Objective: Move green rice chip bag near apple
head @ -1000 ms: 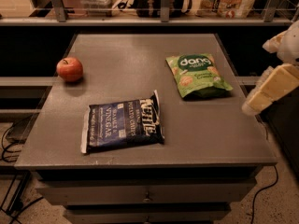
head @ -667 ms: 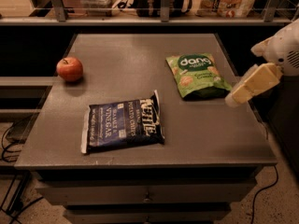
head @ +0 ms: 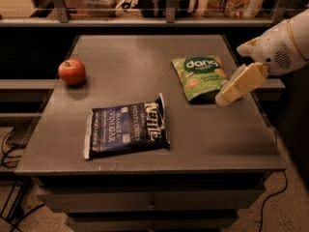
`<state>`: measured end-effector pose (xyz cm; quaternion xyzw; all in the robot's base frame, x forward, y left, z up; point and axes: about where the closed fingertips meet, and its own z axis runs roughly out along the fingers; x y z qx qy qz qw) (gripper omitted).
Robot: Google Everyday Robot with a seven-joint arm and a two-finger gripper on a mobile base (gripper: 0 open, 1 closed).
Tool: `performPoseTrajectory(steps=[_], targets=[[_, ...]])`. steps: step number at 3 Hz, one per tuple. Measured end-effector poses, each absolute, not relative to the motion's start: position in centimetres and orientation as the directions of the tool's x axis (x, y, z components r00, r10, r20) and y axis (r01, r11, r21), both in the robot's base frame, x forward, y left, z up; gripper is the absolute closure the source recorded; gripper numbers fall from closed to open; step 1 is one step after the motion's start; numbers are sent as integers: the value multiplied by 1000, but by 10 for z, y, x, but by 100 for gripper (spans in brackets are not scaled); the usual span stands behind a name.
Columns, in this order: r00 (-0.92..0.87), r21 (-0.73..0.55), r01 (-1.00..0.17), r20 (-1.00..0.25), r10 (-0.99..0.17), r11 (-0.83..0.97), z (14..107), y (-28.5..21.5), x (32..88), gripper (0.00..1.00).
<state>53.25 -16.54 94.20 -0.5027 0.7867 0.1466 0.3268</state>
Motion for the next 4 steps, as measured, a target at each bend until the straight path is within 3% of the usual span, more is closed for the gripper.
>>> performPoseTrajectory(steps=[2,4], targets=[[-323,-77,-854,-698,-640,515,901,-150,557,0],[-371,-68,-807,-714,-594,587,859,-166,601,0]])
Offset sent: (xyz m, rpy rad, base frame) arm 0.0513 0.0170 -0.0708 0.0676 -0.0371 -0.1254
